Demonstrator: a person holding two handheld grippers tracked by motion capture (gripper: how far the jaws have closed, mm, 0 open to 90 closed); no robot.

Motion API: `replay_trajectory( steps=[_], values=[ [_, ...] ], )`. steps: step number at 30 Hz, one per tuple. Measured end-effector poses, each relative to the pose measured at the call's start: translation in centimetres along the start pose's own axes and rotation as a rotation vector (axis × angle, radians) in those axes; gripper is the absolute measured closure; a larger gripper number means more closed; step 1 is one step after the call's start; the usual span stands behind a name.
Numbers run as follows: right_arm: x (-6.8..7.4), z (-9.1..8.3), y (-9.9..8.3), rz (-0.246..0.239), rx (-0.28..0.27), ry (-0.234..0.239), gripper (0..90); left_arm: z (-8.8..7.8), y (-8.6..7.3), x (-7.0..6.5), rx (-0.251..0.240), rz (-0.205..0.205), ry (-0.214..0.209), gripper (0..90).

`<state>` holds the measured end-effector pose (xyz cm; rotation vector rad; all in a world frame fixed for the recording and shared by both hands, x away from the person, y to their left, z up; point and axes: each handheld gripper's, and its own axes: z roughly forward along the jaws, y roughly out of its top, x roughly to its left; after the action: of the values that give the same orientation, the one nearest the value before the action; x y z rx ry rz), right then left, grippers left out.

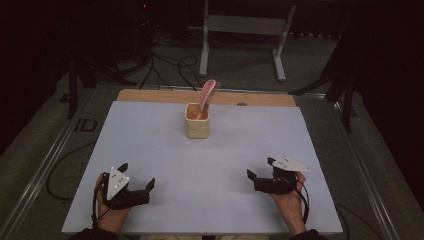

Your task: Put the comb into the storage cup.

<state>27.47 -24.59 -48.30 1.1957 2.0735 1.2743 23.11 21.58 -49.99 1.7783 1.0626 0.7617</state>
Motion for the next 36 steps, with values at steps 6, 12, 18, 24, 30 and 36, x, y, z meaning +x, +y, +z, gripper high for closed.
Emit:
replay_trajectory(
  steps=[6,12,18,24,30,36],
  values=[
    [-0.1,-1.5,-0.5,-0.021,-0.061,0.005,9.0,-0.1,0.0,0.1,-0.01,-0.001,-0.002,0.2],
    [0.0,-2.8,-1.3,-0.039,-0.117,-0.003,9.0,-0.2,0.1,0.1,-0.023,0.0,-0.007,0.2],
    [-0.2,-3.4,-1.5,-0.03,-0.159,-0.009,9.0,-0.3,0.2,0.1,-0.027,0.003,-0.005,0.2],
    [-0.3,-3.4,-2.0,-0.029,-0.166,-0.014,9.0,-0.3,0.2,0.2,-0.028,0.006,-0.002,0.2],
    [-0.3,-3.4,-2.1,-0.036,-0.168,-0.021,9.0,-0.2,0.1,0.2,-0.027,0.007,-0.003,0.2],
    [-0.2,-3.4,-2.1,-0.044,-0.175,-0.026,9.0,-0.2,0.1,0.2,-0.023,0.009,-0.006,0.2]
  ],
)
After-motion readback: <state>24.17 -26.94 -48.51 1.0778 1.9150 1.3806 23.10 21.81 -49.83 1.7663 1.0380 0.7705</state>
